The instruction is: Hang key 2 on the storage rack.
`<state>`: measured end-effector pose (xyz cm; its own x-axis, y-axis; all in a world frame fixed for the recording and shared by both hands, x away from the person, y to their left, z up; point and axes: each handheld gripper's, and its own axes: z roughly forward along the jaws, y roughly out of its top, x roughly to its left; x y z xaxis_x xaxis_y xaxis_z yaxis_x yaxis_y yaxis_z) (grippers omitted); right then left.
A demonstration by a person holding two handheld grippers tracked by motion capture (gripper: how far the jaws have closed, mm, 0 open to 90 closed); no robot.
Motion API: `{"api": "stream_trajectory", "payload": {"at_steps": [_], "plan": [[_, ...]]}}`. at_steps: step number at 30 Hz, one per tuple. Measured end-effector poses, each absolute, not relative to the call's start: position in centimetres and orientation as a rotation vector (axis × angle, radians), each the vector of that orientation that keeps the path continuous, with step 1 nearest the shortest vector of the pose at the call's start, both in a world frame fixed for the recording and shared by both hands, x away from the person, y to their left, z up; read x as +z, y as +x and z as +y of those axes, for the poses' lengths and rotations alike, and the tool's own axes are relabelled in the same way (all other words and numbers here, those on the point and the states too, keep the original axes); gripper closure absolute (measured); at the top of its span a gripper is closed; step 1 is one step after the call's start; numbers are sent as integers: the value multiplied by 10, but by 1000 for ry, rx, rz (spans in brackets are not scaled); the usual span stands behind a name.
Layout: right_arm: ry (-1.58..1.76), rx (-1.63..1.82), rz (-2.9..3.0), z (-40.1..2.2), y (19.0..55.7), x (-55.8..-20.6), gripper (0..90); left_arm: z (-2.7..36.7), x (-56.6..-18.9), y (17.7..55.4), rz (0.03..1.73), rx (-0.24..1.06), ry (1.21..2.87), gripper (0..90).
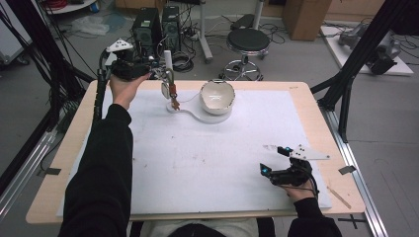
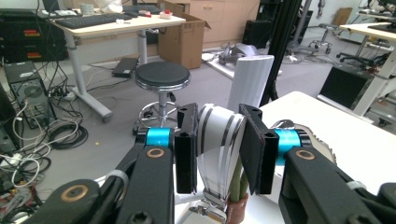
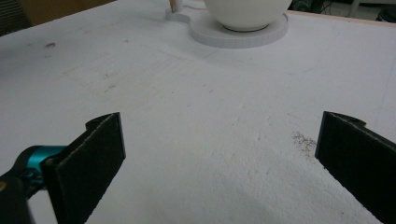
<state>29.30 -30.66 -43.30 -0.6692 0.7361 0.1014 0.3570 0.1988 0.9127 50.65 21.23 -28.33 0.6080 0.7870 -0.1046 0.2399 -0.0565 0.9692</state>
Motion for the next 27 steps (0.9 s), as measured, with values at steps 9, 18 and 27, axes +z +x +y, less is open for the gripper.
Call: {"api": "stream_trajectory", "payload": {"at_steps": [9, 18, 27], "plan": [[1023, 1469, 2127, -306, 292, -432, 6, 224, -276, 502, 911, 535, 1571, 330], [1014, 1474, 2141, -304, 293, -431, 7, 237, -283, 489, 929, 493, 1646, 58], [1020, 1469, 2141, -304, 293, -431, 7, 253, -303, 463, 955, 480, 1676, 58]]}}
